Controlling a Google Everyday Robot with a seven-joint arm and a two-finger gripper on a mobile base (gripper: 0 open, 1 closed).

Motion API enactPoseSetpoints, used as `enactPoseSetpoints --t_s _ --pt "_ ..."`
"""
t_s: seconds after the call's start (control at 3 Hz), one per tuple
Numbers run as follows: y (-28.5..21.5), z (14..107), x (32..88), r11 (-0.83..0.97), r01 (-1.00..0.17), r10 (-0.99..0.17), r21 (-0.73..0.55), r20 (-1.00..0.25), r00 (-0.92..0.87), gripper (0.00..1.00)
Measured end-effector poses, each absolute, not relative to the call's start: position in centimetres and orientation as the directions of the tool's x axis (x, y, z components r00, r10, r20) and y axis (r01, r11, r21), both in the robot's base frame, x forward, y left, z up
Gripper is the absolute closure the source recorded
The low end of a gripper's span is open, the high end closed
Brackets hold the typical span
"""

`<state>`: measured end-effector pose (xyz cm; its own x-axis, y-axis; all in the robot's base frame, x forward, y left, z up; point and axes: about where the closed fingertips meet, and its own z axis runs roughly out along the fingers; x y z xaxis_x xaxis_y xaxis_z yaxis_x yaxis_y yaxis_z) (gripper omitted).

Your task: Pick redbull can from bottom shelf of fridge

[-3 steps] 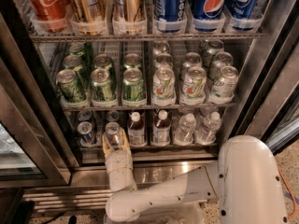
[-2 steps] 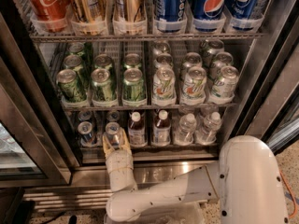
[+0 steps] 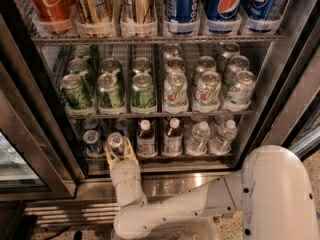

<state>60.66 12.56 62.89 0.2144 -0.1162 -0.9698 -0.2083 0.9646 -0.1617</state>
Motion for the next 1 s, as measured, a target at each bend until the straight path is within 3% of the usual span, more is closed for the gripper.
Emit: enactPoseSetpoints --t_s 1.0 --pt "13.61 64.97 59.69 0.948 -0.279 -0.095 -0.156 -0.971 0.222 1.0"
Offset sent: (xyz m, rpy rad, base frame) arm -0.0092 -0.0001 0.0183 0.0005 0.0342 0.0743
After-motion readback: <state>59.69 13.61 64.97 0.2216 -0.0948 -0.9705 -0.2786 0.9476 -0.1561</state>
